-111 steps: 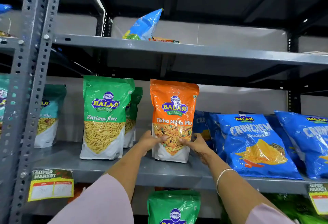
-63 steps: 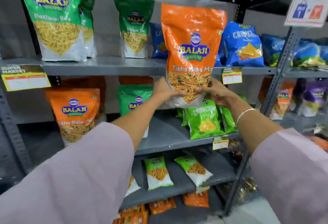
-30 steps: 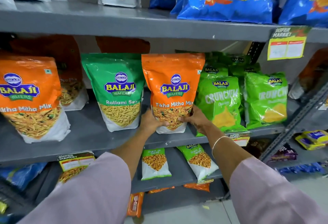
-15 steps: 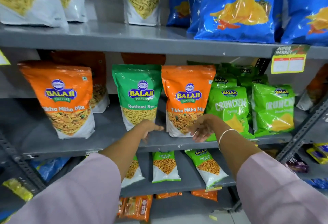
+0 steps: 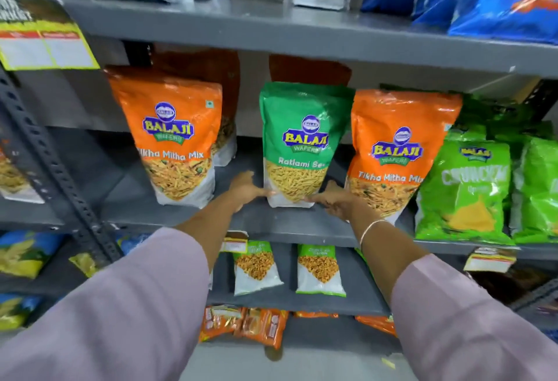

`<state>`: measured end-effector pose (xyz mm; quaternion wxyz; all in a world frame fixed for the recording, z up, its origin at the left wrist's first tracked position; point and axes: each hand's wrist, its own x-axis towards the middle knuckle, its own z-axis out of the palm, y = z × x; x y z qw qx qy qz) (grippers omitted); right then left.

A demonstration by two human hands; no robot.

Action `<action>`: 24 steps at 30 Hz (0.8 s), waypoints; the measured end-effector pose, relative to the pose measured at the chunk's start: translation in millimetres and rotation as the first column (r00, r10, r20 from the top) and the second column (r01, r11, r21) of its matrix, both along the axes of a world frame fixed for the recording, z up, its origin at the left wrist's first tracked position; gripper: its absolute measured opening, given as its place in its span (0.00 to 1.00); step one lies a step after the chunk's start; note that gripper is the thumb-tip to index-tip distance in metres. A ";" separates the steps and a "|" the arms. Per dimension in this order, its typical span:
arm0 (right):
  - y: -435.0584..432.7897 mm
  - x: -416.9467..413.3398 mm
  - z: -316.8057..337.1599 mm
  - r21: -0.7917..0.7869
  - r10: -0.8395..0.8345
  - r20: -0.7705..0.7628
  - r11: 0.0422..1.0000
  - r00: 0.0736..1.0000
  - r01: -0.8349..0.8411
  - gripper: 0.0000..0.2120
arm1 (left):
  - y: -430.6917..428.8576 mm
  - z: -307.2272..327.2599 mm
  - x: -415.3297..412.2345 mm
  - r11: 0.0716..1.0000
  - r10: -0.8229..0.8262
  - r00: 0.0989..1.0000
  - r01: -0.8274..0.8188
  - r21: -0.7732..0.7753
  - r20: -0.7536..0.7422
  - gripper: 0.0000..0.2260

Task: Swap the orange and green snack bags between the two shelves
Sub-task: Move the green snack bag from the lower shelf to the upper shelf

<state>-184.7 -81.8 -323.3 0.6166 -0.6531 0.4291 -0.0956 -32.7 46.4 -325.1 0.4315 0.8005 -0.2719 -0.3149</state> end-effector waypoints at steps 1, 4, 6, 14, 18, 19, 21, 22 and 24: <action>-2.4 3.2 -5.1 -0.003 -0.024 0.048 1.000 0.999 0.024 0.45 | -3.2 -1.6 0.5 1.000 -0.004 1.000 0.004 -0.009 0.003 0.41; -8.9 10.5 -16.7 -0.006 -0.045 0.144 0.999 0.989 0.047 0.41 | -15.2 -5.1 -1.3 0.999 -0.012 1.000 0.011 -0.035 -0.006 0.31; -9.3 12.2 -17.5 0.002 -0.039 0.182 0.999 0.983 0.040 0.36 | -19.7 -6.9 -5.4 0.999 -0.011 1.000 0.011 -0.043 -0.017 0.27; 1.9 19.3 -27.5 -0.083 -0.132 0.239 0.984 0.962 0.156 0.39 | -12.0 -12.1 -2.2 0.987 0.056 0.998 -0.055 -0.148 -0.002 0.26; 19.8 23.3 -26.2 -0.097 -0.111 0.229 0.986 0.967 0.136 0.38 | 9.5 -10.9 0.1 0.985 0.094 0.995 -0.089 -0.146 0.029 0.26; 25.8 23.4 -23.9 -0.099 -0.106 0.226 0.986 0.968 0.131 0.37 | 15.6 -11.1 -0.1 0.985 0.105 0.994 -0.098 -0.143 0.039 0.26; 37.2 22.2 -21.3 -0.118 -0.087 0.220 0.986 0.972 0.115 0.36 | 28.5 -10.8 -2.6 0.984 0.118 0.991 -0.109 -0.138 0.059 0.26; 43.3 20.4 -20.2 -0.139 -0.077 0.213 0.984 0.974 0.108 0.35 | 35.0 -9.7 -4.8 0.984 0.123 0.991 -0.114 -0.137 0.060 0.26; 55.0 15.2 -20.6 -0.175 -0.070 0.201 0.979 0.977 0.106 0.34 | 47.2 -6.7 -9.6 0.985 0.118 0.991 -0.110 -0.131 0.057 0.26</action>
